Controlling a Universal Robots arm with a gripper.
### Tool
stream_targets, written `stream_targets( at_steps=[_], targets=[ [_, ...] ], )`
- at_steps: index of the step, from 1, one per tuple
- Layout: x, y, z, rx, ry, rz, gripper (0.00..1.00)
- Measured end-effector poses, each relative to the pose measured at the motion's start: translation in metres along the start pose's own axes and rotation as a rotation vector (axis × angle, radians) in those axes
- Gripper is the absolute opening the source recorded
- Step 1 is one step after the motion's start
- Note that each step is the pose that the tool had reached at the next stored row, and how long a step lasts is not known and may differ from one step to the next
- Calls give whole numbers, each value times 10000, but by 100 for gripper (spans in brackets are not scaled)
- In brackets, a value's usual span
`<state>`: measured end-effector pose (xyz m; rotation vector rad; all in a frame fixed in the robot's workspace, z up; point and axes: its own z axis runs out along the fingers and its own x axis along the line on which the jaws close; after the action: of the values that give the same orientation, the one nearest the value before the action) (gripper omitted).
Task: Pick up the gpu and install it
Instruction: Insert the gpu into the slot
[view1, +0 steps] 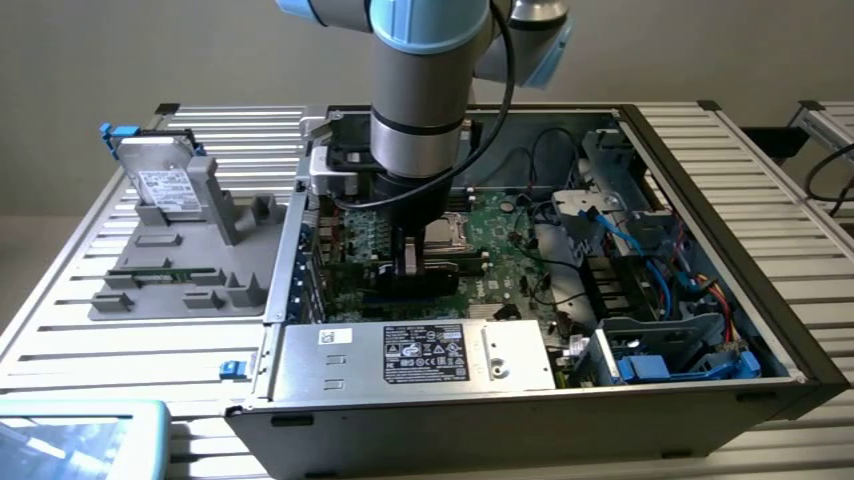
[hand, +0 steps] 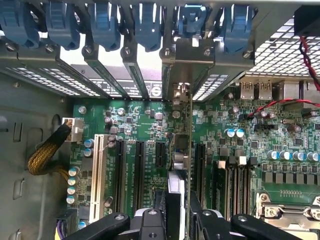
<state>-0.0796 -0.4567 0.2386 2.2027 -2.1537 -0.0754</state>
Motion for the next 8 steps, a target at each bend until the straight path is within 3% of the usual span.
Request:
stream_targets(
  at_steps=[8],
  targets=[
    [3, 5, 0, 18, 4, -32, 29]
  ],
)
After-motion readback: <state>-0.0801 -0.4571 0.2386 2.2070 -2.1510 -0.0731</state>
